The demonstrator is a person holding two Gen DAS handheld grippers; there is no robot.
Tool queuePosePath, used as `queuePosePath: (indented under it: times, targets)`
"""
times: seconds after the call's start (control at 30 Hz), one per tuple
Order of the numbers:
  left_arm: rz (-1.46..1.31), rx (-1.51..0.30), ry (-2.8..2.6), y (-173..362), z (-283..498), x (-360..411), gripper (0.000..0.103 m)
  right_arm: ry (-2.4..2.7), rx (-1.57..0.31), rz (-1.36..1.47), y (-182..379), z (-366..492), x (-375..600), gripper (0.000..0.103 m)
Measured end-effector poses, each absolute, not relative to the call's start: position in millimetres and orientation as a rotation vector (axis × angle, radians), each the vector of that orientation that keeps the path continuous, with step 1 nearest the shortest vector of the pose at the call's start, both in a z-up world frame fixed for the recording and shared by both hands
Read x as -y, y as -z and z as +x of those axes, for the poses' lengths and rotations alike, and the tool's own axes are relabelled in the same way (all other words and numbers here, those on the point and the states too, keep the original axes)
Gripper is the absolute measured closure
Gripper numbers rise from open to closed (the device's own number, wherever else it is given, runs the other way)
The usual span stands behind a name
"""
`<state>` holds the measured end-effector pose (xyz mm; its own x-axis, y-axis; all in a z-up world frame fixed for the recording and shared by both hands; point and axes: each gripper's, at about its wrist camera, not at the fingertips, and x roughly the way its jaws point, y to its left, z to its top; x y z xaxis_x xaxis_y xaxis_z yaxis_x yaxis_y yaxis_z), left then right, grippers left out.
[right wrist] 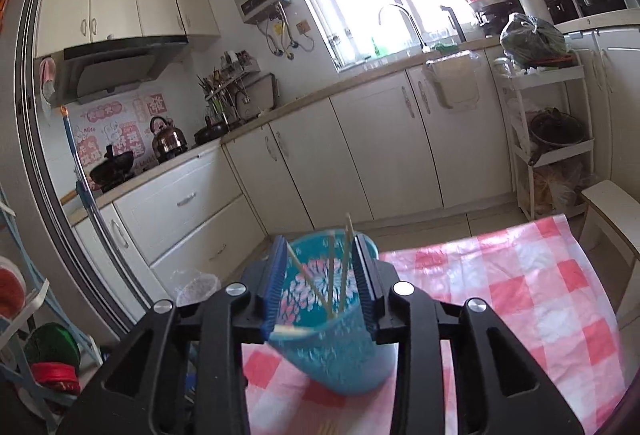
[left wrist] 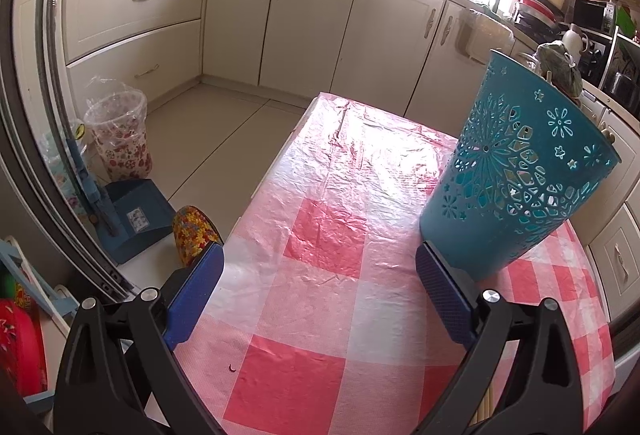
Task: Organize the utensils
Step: 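Lift the stick over the teal bin and open the right gripper, then move the left gripper to the sticks and close on one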
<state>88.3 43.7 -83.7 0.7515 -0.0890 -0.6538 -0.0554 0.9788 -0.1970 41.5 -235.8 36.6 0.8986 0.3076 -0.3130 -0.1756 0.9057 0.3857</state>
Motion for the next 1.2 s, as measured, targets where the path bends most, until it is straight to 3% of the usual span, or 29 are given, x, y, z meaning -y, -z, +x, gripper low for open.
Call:
queuePosePath:
  times: [0.17,0.37,0.8,0.87,1.2]
  targets:
    - [-0.212,-0.721,0.017,84,89,-45,0.010,-0.286,-0.666,0.272,27,14,207,0.070]
    - [-0.222,-0.725,0.019,85,89,-47,0.009,-0.292,-0.853,0.184,81,11,177,0.085]
    - [-0.229,-0.724,0.024,87,89,-48,0.009,-0.249,-0.911,0.081,98,20,161,0.087]
    - [-0.231,-0.725,0.025,87,89,-48,0.009,-0.249,-0.919,0.069,99,23,161,0.091]
    - [-0.195,-0.742,0.044,87,89,-39,0.009,-0.118,-0.935,0.089,97,22,229,0.093]
